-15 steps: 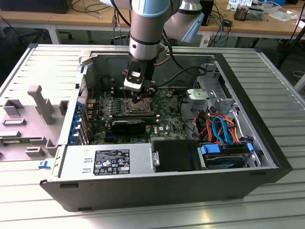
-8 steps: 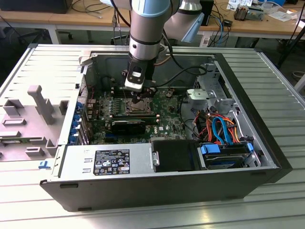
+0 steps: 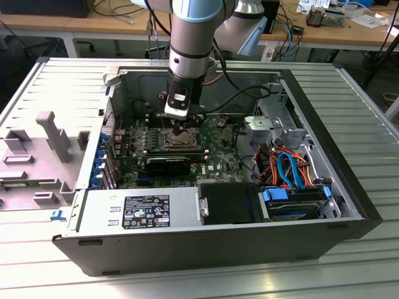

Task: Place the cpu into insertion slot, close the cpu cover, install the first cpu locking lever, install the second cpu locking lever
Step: 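Install the first cpu locking lever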

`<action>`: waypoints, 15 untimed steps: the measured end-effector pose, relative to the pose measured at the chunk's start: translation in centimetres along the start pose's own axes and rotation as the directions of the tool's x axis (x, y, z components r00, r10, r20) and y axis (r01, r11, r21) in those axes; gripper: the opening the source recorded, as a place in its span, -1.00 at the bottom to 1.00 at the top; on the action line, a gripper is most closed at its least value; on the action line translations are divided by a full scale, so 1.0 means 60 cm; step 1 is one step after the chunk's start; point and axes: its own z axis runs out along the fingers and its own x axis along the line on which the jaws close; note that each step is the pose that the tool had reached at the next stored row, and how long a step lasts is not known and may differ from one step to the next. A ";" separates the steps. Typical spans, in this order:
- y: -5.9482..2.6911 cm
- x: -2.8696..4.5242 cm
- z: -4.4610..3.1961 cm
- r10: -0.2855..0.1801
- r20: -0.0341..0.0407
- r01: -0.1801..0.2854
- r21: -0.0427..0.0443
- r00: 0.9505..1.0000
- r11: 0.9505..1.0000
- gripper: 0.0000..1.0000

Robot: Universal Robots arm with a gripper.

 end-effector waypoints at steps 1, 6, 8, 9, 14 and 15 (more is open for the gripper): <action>0.000 0.000 0.000 -0.004 0.000 0.004 0.000 1.000 1.000 -0.79; 0.000 0.000 0.000 -0.020 0.001 0.020 0.002 1.000 1.000 -0.79; 0.000 0.000 0.000 -0.027 0.002 0.027 0.002 1.000 1.000 -0.79; 0.000 0.000 0.000 -0.033 0.002 0.033 0.003 0.999 0.999 -0.79; 0.000 0.000 0.000 -0.047 0.003 0.047 0.004 0.999 0.999 -0.79; 0.000 0.000 0.000 -0.049 0.003 0.049 0.004 0.999 0.999 -0.79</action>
